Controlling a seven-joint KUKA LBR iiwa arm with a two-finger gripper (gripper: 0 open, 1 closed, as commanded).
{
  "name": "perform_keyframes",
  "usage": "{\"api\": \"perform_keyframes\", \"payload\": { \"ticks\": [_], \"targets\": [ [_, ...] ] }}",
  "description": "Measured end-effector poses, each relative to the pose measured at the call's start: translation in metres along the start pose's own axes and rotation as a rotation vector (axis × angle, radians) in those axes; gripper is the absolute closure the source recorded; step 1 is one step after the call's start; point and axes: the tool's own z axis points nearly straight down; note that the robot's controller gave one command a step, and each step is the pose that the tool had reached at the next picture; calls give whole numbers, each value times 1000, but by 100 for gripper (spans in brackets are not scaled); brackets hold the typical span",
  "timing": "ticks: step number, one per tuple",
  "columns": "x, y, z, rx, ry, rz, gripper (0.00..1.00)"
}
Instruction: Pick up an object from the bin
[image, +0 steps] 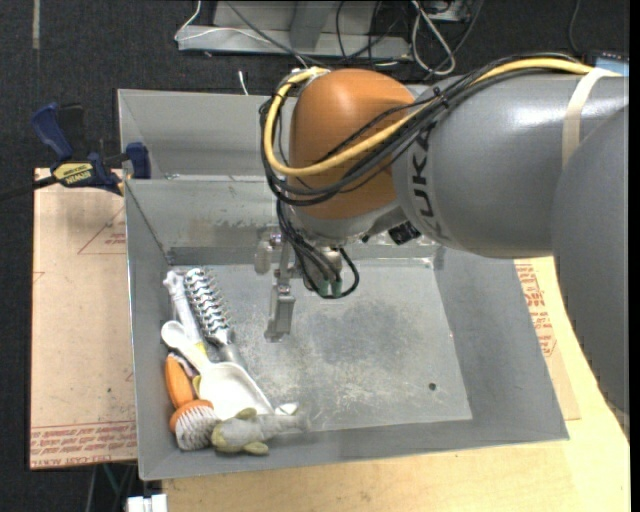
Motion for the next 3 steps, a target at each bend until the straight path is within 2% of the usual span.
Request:
{"api": "perform_keyframes", "payload": {
  "ticks": [1,2,3],
  "targets": [
    [0,0,0,0,0,0,0],
    [-4,28,75,0,6,-42,0],
    [10,31,79,-3,-10,-81,0]
  ]
}}
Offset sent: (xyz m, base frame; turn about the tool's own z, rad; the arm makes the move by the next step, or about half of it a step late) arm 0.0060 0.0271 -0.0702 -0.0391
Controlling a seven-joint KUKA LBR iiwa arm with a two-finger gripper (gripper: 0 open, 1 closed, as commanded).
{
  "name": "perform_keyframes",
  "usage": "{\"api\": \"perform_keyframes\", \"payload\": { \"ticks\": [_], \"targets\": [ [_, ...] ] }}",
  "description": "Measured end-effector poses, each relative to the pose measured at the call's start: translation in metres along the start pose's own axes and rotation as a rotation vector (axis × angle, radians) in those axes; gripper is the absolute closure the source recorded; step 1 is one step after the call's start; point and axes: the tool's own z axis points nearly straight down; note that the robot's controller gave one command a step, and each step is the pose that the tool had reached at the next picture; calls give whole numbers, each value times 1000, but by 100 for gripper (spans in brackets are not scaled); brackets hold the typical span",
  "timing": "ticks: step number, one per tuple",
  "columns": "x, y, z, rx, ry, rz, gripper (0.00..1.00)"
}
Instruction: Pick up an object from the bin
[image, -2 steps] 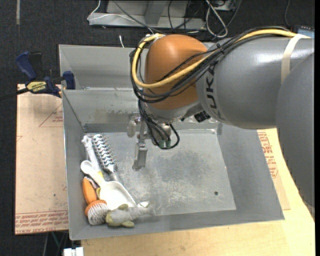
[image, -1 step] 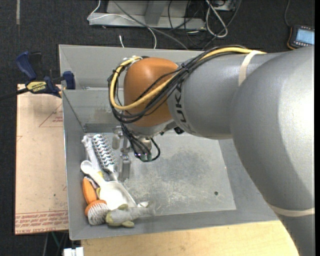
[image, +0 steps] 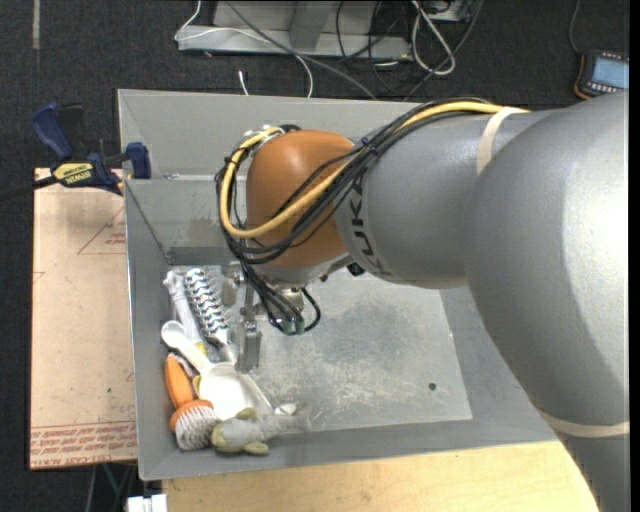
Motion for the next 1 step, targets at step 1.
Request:
{"api": "perform_keyframes", "payload": {
  "ticks": [1],
  "targets": [
    [47,10,47,0,9,-132,100]
  ]
}}
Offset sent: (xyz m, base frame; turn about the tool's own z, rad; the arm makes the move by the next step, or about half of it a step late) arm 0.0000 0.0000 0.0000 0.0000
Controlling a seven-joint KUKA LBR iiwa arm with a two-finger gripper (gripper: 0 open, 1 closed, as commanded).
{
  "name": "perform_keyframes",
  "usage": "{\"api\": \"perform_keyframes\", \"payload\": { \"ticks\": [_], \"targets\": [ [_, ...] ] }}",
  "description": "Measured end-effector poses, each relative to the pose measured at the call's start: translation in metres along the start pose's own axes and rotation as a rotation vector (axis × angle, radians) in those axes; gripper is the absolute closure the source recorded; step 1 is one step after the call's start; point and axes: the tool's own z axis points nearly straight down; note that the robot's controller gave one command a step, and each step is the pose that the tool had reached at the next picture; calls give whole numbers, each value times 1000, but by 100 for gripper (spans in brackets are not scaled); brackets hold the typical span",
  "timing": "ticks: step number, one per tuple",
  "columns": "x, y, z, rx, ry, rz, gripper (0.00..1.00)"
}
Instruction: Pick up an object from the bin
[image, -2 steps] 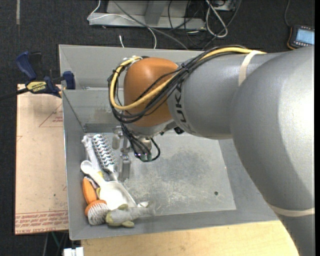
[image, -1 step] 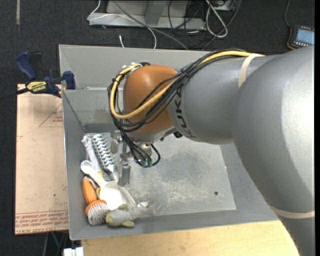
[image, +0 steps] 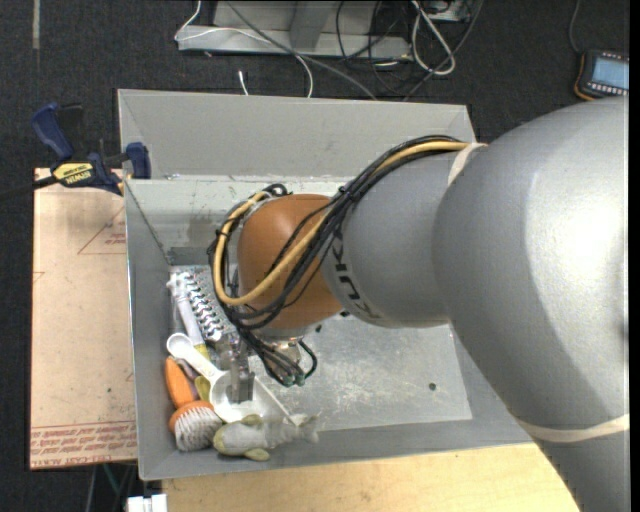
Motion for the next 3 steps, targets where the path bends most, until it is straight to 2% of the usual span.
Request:
{"api": "perform_keyframes", "payload": {
  "ticks": [1,2,3],
  "targets": [
    [0,0,0,0,0,0,100],
    [1,-14,-17,-3,13,-16,100],
    [3,-3,2,-2,5,-274,100]
  ]
}}
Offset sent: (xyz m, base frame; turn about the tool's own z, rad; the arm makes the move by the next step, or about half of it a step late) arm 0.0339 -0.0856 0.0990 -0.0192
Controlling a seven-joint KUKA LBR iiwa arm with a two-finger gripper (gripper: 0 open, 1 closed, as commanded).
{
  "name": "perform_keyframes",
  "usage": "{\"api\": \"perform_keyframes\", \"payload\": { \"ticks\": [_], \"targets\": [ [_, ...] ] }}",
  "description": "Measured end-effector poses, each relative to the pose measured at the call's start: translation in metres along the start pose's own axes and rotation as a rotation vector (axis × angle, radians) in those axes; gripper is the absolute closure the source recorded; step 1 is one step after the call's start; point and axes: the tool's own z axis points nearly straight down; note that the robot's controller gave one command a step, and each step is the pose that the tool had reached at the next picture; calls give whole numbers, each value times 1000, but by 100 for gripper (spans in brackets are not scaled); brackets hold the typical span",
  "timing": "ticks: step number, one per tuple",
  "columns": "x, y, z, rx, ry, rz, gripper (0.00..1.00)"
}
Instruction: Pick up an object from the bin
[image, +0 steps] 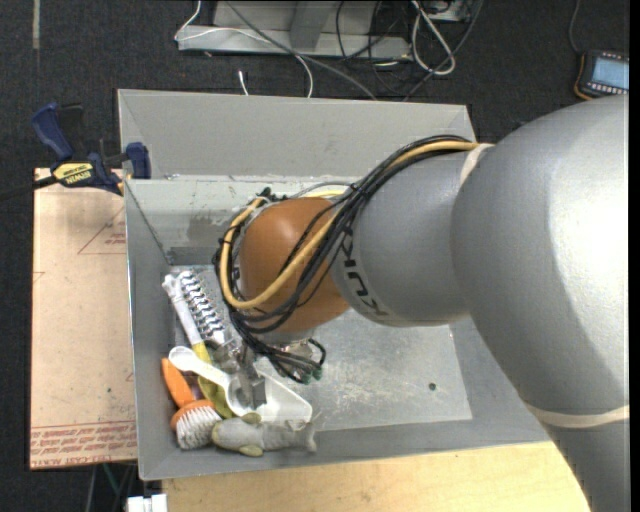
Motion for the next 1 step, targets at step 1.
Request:
{"api": "perform_keyframes", "payload": {
  "ticks": [1],
  "targets": [
    [-1,-32,-67,1,-5,218,100]
  ]
}}
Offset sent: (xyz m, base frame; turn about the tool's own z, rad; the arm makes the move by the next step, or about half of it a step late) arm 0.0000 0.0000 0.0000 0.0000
